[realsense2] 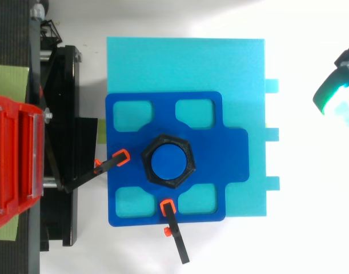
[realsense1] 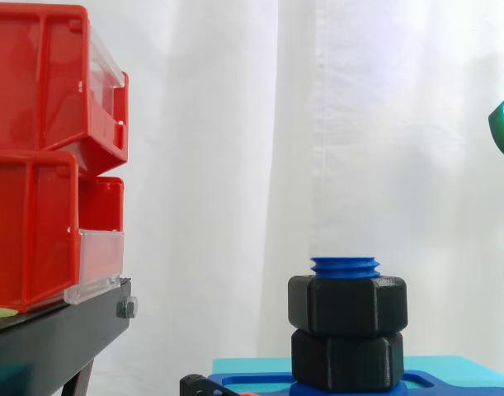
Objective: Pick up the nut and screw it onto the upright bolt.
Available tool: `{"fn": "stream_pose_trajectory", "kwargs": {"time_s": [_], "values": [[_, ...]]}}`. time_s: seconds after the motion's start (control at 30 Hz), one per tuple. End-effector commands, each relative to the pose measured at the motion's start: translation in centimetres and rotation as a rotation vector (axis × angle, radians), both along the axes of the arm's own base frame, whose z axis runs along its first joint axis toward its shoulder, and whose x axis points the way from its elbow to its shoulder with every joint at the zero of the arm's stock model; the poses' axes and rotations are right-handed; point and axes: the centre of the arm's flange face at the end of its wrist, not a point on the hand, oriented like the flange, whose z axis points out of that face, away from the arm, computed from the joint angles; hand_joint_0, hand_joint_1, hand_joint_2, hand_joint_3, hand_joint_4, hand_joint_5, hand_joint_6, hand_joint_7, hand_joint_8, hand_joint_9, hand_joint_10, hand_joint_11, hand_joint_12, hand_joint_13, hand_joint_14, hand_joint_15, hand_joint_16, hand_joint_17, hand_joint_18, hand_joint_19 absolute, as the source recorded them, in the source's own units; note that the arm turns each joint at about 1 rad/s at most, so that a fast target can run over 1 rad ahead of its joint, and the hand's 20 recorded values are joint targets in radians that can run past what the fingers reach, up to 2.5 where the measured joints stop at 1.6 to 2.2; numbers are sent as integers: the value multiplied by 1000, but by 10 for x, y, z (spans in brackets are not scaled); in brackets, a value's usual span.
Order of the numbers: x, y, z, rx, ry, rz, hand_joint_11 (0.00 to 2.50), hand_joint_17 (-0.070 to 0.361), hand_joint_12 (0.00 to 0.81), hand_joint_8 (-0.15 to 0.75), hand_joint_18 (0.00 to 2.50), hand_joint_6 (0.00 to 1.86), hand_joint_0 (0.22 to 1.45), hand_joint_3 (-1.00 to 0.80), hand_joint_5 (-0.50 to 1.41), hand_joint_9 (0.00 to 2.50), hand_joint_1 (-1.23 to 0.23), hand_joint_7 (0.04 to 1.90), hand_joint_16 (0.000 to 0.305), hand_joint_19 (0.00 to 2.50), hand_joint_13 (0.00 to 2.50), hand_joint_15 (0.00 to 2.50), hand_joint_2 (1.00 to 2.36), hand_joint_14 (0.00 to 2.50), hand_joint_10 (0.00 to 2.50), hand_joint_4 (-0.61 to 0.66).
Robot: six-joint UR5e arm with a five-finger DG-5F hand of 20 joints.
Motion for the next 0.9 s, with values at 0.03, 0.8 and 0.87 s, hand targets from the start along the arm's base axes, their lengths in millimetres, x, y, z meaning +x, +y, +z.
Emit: {"fn": "stream_pose_trajectory", "kwargs": {"time_s": [0.03, 0.8, 0.87], "values": [[0, 0, 0, 0, -1, 1, 143, 79, 275, 243, 662, 502, 547, -485, -161, 862, -463, 819, 35, 206, 875, 226, 1001, 8, 4, 226], [0, 0, 0, 0, -1, 1, 218, 79, 279, 238, 678, 503, 560, -472, -150, 913, -447, 852, 35, 227, 885, 269, 1003, 10, 7, 235], [0, 0, 0, 0, 1, 1, 230, 78, 277, 237, 677, 503, 567, -465, -149, 924, -421, 854, 35, 239, 884, 276, 1003, 10, 9, 232]]}}
